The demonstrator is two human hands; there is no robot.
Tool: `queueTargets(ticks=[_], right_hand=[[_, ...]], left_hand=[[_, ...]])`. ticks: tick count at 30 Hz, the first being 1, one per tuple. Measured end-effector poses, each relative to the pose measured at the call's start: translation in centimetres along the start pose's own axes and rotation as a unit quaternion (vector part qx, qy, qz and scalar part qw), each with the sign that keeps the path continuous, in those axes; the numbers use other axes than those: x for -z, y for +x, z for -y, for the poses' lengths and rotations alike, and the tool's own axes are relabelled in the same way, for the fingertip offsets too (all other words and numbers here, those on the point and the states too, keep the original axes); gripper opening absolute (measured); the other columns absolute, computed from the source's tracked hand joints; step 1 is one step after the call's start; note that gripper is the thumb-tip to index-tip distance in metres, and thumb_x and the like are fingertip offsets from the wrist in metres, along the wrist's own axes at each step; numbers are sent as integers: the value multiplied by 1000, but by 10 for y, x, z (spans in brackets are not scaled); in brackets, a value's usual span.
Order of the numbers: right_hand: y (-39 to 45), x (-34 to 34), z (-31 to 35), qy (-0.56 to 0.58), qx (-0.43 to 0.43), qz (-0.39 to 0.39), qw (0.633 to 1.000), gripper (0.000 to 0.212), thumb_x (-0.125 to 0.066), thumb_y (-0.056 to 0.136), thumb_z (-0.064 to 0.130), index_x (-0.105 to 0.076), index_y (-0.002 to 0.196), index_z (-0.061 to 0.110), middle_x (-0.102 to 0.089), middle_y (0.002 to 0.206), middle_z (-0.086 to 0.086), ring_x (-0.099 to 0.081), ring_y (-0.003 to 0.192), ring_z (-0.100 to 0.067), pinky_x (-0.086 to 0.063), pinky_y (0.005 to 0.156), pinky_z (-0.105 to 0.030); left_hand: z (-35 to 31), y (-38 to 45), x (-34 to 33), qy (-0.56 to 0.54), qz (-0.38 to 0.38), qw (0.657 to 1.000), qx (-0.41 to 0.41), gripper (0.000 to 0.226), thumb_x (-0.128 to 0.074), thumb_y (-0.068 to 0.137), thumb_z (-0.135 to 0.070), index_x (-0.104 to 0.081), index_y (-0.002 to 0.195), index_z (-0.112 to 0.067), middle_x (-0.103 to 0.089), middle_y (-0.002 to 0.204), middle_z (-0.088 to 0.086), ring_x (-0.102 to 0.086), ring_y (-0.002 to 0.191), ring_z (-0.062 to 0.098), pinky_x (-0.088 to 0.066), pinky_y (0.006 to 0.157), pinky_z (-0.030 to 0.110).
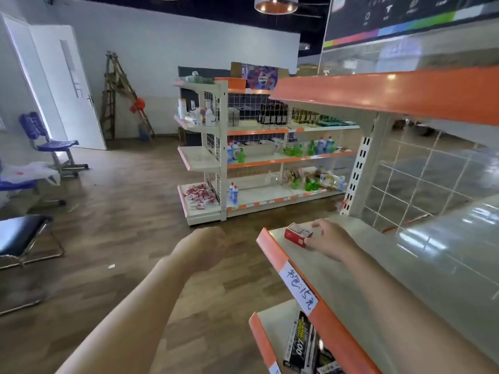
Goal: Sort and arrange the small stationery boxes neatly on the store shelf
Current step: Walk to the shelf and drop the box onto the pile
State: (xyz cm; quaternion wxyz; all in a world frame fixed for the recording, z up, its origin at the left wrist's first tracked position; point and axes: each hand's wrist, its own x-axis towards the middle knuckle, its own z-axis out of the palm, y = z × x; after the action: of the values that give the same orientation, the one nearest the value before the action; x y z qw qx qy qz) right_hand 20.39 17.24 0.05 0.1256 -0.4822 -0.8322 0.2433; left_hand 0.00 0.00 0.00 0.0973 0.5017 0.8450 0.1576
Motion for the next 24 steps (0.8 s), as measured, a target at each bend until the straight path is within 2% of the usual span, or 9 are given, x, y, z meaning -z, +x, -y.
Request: queueTargets(ticks=[4, 8, 11, 14, 16, 20, 24], right_hand=[[29, -14, 2, 43, -19, 38, 998, 56, -69, 79, 29, -47, 129, 18, -52, 126, -7, -54, 104, -20, -45, 83, -30], [61, -21, 6, 21, -44, 50, 998, 45, -72, 77, 26, -58, 118, 15, -61, 114, -5, -57, 92, -17, -44, 74, -26], [84, -26, 13, 32, -59, 46, 997, 35, -71, 78, 23, -61, 109, 13, -62, 101, -3, -57, 84, -15, -42, 66, -23], [109, -33, 25, 42, -72, 29, 996, 31, -72, 78, 20, -62, 106, 13, -63, 102, -5, -55, 79, -13, -40, 56, -18], [126, -38, 35, 27, -75, 12, 997, 35, -73, 77, 24, -62, 108, 14, -63, 106, -4, -55, 83, -14, -40, 58, -20], [160, -49, 60, -11, -53, 11, 998, 42, -70, 79, 31, -59, 116, 13, -61, 113, -3, -55, 94, -16, -39, 73, -24], [202, -68, 91, 31, -28, -1, 999, 32, -67, 80, 33, -55, 104, 17, -59, 104, -1, -53, 87, -14, -39, 66, -25]], left_hand=[[24, 44, -3, -15, 11, 1000, 1, 39, -50, 90, -27, -53, 127, -16, -59, 122, 2, -54, 111, 21, -43, 95, 30], [48, 92, -3, -44, 20, 999, -4, 35, -53, 88, -28, -56, 122, -17, -61, 118, 2, -57, 106, 19, -45, 93, 32], [65, 126, 1, -44, 40, 998, -21, 33, -53, 89, -27, -57, 121, -17, -60, 119, 1, -55, 108, 17, -44, 94, 29], [80, 152, 7, -39, 55, 997, -40, 34, -51, 91, -27, -55, 123, -17, -59, 120, 0, -54, 110, 16, -41, 90, 24], [92, 170, 10, -40, 61, 996, -45, 33, -51, 92, -27, -55, 123, -17, -59, 118, 0, -54, 107, 15, -40, 87, 22], [116, 200, 17, -63, 57, 995, -49, 28, -53, 91, -25, -59, 118, -19, -58, 105, -4, -52, 95, 10, -42, 87, 22], [143, 225, 21, -82, 18, 996, -35, 14, -54, 89, -27, -63, 100, -28, -58, 90, -12, -56, 90, 10, -46, 85, 26]])
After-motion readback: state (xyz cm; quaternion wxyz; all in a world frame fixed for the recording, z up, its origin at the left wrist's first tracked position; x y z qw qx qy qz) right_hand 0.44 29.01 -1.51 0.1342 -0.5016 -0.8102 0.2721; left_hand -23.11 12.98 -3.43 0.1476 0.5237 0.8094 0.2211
